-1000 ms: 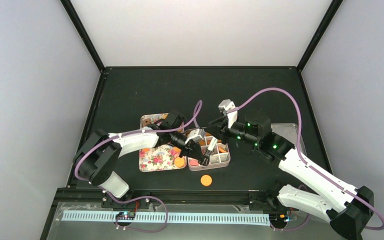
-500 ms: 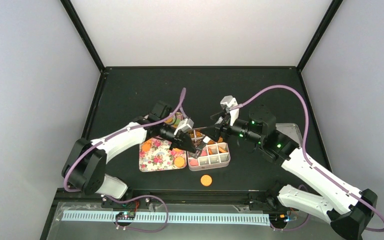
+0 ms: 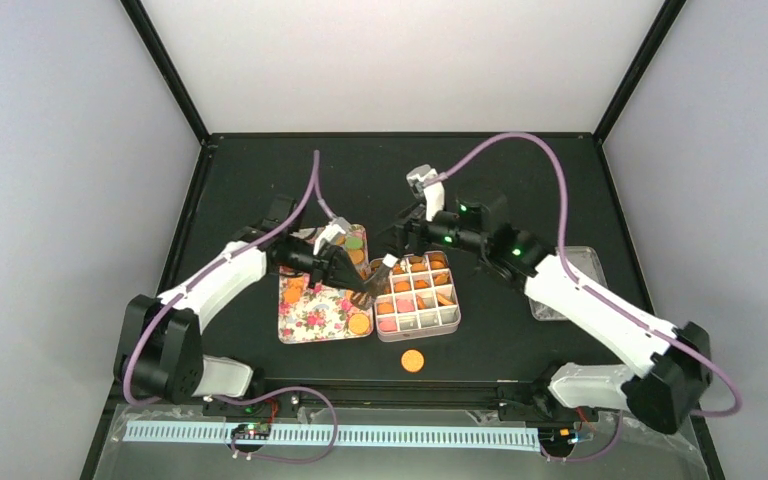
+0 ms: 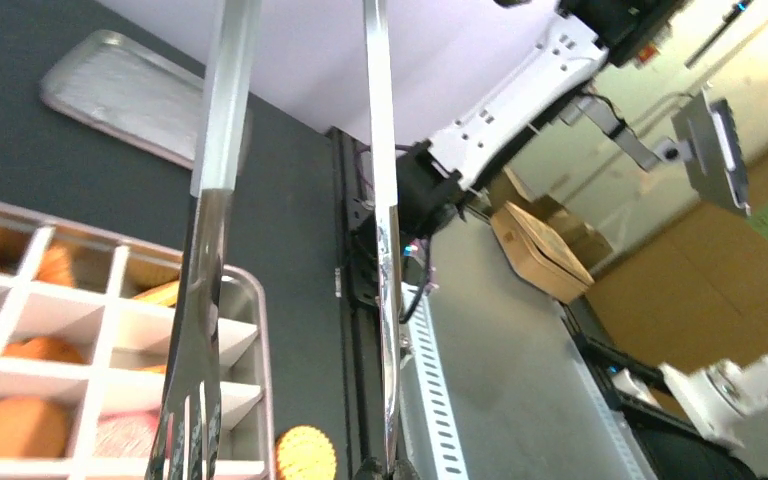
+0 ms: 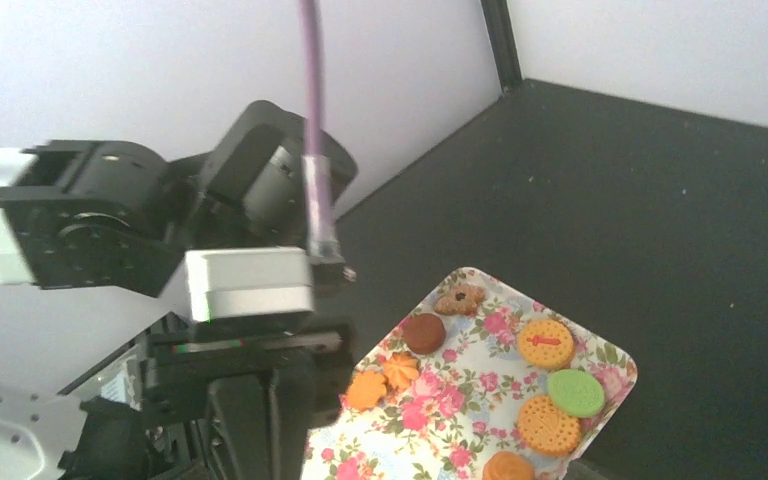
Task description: Pack the cookies
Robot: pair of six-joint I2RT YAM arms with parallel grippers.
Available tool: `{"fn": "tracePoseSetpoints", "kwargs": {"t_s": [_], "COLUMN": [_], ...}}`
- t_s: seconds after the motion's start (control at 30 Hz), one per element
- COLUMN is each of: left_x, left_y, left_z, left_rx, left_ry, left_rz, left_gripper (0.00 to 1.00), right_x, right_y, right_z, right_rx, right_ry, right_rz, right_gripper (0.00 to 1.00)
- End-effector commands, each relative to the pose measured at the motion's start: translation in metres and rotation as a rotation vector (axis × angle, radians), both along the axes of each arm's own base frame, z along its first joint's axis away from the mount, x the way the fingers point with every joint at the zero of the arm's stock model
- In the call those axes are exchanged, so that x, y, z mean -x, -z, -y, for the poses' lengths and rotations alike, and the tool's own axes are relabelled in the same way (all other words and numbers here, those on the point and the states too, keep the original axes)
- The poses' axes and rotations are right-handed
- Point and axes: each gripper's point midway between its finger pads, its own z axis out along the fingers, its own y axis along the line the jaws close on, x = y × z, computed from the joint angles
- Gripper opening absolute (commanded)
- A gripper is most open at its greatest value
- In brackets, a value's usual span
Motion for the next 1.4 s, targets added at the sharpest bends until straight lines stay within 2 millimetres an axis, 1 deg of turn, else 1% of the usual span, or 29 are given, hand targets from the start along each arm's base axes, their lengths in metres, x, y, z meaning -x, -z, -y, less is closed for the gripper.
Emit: {"fn": "tracePoseSetpoints", "kwargs": {"t_s": [0.0, 0.07, 0.13, 0.2, 0.3, 0.33, 0.43, 0.5, 0.57, 0.63, 0.7, 0.8, 0.87, 0.9, 0.97, 1.0, 1.07, 1.1, 1.13, 1.2, 1.23, 1.37], "left_x": [-0.007, -0.012, -0.017, -0.019, -0.023, -0.023, -0.02, -0.023, -0.029, -0.034, -0.044, -0.061, -0.072, -0.072, -0.06, -0.052, -0.034, -0.027, -0.024, -0.03, -0.029, -0.014], "left_y": [-0.015, -0.016, -0.015, -0.012, -0.005, -0.005, -0.015, -0.024, -0.028, -0.025, -0.011, 0.017, 0.024, 0.024, 0.025, 0.026, 0.034, 0.041, 0.05, 0.071, 0.08, 0.108], "left_z": [-0.034, -0.05, -0.064, -0.079, -0.093, -0.096, -0.096, -0.096, -0.096, -0.097, -0.1, -0.109, -0.118, -0.121, -0.123, -0.122, -0.121, -0.12, -0.121, -0.126, -0.126, -0.12], "left_rx": [0.057, 0.046, 0.034, 0.037, 0.037, 0.039, 0.052, 0.06, 0.049, 0.017, -0.062, -0.267, -0.352, -0.382, -0.417, -0.428, -0.448, -0.468, -0.501, -0.596, -0.627, -0.696], "left_ry": [-0.083, -0.14, -0.19, -0.244, -0.304, -0.316, -0.321, -0.328, -0.331, -0.337, -0.368, -0.452, -0.499, -0.497, -0.432, -0.395, -0.308, -0.277, -0.265, -0.282, -0.275, -0.228], "left_rz": [-0.014, -0.002, -0.03, -0.044, -0.06, -0.052, 0.011, 0.035, 0.059, 0.075, 0.108, 0.322, 0.471, 0.532, 0.604, 0.607, 0.598, 0.575, 0.552, 0.531, 0.519, 0.477], "left_gripper": [0.02, 0.02, 0.01, 0.01, 0.01, 0.01, 0.02, 0.02, 0.01, 0.02, 0.01, 0.01, 0.02, 0.01, 0.02, 0.06, 0.34, 0.43, 0.48, 0.48, 0.48, 0.47], "right_x": [-0.029, -0.046, -0.061, -0.076, -0.093, -0.095, -0.099, -0.099, -0.099, -0.099, -0.096, -0.09, -0.086, -0.083, -0.08, -0.079, -0.076, -0.075, -0.075, -0.073, -0.072, -0.07], "right_y": [0.005, 0.013, 0.023, 0.03, 0.033, 0.033, 0.024, 0.02, 0.017, 0.014, 0.013, 0.016, 0.018, 0.02, 0.022, 0.024, 0.027, 0.027, 0.027, 0.028, 0.028, 0.03], "right_z": [-0.016, -0.02, -0.026, -0.028, -0.032, -0.034, -0.036, -0.036, -0.03, -0.021, -0.012, -0.004, 0.001, 0.004, 0.012, 0.016, 0.021, 0.022, 0.024, 0.027, 0.028, 0.034], "right_rx": [0.009, 0.044, 0.084, 0.105, 0.116, 0.112, 0.081, 0.077, 0.073, 0.065, 0.07, 0.101, 0.122, 0.134, 0.153, 0.165, 0.186, 0.191, 0.193, 0.194, 0.193, 0.199], "right_ry": [0.073, 0.129, 0.17, 0.231, 0.284, 0.288, 0.29, 0.292, 0.3, 0.315, 0.325, 0.324, 0.321, 0.32, 0.331, 0.339, 0.343, 0.345, 0.347, 0.349, 0.353, 0.363], "right_rz": [-0.071, -0.097, -0.136, -0.162, -0.168, -0.166, -0.153, -0.147, -0.146, -0.141, -0.123, -0.099, -0.09, -0.079, -0.056, -0.047, -0.03, -0.026, -0.021, -0.011, -0.006, -0.005], "right_gripper": [0.95, 0.96, 0.99, 1.0, 1.0, 1.0, 1.0, 1.0, 1.0, 1.0, 1.0, 1.0, 1.0, 1.0, 1.0, 1.0, 1.0, 1.0, 1.0, 1.0, 1.0, 1.0]}}
